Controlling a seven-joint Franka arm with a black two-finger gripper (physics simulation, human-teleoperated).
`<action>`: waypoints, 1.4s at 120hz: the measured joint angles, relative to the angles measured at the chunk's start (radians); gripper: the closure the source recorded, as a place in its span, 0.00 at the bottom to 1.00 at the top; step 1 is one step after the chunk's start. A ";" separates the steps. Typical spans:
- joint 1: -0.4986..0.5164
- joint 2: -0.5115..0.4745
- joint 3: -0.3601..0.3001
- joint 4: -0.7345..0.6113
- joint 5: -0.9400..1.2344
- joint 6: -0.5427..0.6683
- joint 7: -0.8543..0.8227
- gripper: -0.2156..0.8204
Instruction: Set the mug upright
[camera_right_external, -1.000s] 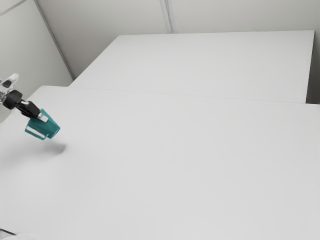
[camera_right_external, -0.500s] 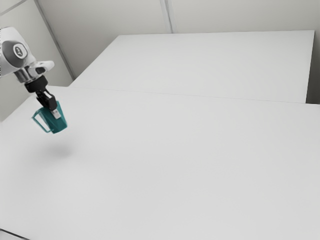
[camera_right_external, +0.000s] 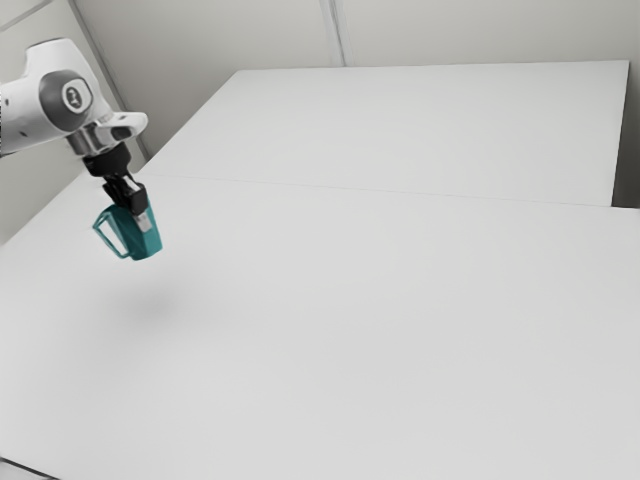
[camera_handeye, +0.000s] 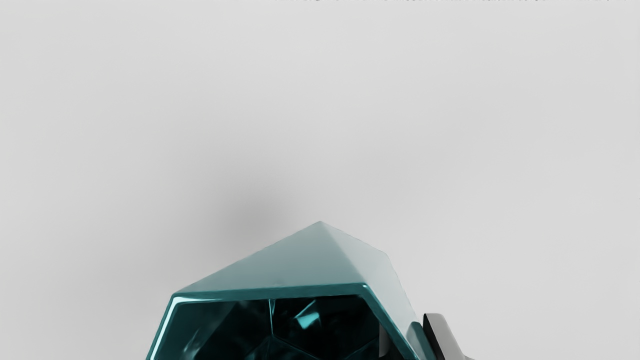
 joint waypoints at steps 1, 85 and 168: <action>-0.003 -0.002 0.000 -0.001 0.000 0.000 -0.002 0.96; -0.269 -0.174 0.008 -0.250 0.159 0.126 -0.241 0.96; -0.336 -0.205 -0.006 -0.485 0.353 0.442 -0.473 0.97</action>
